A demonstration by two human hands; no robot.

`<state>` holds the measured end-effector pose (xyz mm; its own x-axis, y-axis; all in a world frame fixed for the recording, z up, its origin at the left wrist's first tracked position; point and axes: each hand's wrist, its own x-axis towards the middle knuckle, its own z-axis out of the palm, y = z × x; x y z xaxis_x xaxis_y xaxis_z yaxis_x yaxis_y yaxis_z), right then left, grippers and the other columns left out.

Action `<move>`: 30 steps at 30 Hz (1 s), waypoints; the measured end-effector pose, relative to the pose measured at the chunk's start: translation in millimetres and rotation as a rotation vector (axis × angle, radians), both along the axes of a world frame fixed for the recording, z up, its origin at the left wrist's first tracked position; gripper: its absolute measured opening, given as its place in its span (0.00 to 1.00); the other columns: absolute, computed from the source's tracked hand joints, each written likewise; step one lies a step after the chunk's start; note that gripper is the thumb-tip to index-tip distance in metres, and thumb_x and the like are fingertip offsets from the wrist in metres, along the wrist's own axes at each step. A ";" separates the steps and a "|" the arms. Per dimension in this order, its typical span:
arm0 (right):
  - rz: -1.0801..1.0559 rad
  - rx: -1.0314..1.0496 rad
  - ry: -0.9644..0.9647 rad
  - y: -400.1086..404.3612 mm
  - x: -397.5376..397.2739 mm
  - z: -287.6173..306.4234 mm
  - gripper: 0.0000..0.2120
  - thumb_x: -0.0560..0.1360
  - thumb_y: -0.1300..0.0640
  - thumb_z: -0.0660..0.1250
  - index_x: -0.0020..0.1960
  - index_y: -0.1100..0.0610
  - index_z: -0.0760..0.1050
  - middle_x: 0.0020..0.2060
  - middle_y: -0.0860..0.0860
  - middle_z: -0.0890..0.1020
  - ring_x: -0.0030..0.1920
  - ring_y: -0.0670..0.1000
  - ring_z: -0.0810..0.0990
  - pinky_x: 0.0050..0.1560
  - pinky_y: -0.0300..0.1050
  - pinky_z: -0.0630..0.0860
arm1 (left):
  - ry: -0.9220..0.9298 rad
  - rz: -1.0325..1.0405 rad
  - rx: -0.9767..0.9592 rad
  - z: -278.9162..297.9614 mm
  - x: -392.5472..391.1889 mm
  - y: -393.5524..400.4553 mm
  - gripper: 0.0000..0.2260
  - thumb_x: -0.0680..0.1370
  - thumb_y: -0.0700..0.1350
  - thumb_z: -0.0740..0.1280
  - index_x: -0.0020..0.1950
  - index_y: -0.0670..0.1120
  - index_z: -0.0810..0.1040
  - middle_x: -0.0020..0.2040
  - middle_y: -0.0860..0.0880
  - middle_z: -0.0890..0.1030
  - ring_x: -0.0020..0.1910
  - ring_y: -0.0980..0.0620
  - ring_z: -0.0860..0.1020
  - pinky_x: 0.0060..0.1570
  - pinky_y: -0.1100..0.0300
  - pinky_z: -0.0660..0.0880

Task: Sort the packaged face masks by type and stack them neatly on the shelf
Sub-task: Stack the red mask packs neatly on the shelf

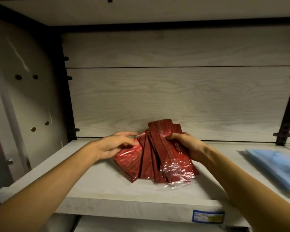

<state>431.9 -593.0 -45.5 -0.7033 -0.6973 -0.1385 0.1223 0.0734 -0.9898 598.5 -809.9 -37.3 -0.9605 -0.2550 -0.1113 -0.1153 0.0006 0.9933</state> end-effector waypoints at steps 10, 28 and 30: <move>-0.233 -0.309 -0.061 0.1 -18.4 -3.3 0.11 0.75 0.61 0.71 0.57 0.61 0.77 0.35 0.55 0.86 0.32 0.52 0.85 0.32 0.45 0.81 | 0.078 0.160 0.232 -11.6 10.8 -23.7 0.21 0.69 0.37 0.76 0.62 0.38 0.81 0.57 0.38 0.84 0.43 0.48 0.86 0.40 0.59 0.84; 0.013 -0.099 0.095 13.1 -8.9 41.0 0.13 0.74 0.59 0.71 0.56 0.63 0.79 0.43 0.60 0.86 0.37 0.57 0.85 0.37 0.48 0.82 | 0.146 0.300 -0.143 35.5 -24.7 -0.5 0.15 0.79 0.38 0.69 0.66 0.41 0.79 0.57 0.41 0.84 0.49 0.48 0.83 0.59 0.50 0.78; 0.032 -0.126 0.067 4.2 -4.7 30.5 0.11 0.75 0.61 0.70 0.55 0.64 0.78 0.41 0.59 0.85 0.36 0.56 0.84 0.37 0.48 0.83 | 0.180 0.300 0.091 26.2 -33.7 15.4 0.19 0.79 0.46 0.70 0.67 0.38 0.78 0.55 0.41 0.84 0.50 0.46 0.82 0.61 0.49 0.76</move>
<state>427.2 -588.8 -15.1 -0.6848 -0.7287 -0.0022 0.0556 -0.0492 -0.9972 564.8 -794.4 -11.2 -0.8506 -0.5256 0.0177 0.0802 -0.0965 0.9921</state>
